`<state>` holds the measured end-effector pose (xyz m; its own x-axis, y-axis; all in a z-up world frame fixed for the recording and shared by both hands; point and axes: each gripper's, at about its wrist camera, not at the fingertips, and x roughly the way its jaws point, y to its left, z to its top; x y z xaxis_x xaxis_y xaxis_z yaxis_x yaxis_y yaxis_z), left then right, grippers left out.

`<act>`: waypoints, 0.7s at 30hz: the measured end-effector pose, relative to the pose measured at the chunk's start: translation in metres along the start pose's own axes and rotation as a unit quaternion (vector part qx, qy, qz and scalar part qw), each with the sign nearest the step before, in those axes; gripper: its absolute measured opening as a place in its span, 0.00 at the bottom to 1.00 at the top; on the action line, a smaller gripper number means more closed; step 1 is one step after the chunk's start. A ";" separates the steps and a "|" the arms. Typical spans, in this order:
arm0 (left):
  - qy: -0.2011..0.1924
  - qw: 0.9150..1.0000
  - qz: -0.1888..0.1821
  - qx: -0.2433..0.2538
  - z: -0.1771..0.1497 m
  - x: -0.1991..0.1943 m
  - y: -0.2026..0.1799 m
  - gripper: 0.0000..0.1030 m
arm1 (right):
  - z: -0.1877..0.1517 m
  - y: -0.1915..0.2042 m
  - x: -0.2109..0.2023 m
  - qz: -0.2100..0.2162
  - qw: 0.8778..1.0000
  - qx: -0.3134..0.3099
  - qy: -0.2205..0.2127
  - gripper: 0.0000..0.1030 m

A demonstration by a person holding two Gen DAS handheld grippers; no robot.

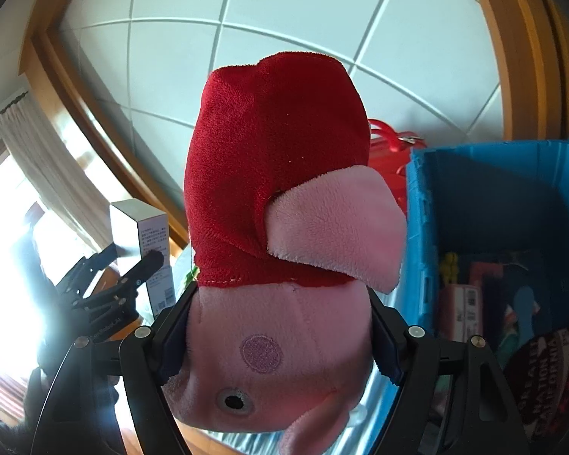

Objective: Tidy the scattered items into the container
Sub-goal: 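Lift the patch box and pig plush and carry both over the blue crate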

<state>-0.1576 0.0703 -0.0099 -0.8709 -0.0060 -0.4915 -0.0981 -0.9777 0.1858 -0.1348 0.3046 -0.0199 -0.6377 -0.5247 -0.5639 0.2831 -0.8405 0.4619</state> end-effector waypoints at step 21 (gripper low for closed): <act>-0.046 0.991 -0.097 0.077 0.068 0.010 -0.149 0.78 | 0.009 -0.105 -0.089 -0.077 0.994 0.052 -0.055 0.77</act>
<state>-0.1840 0.2304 0.0155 -0.8676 0.2055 -0.4527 -0.3346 -0.9149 0.2258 -0.1142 0.4406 -0.0126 -0.7443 -0.3687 -0.5569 0.1042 -0.8877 0.4484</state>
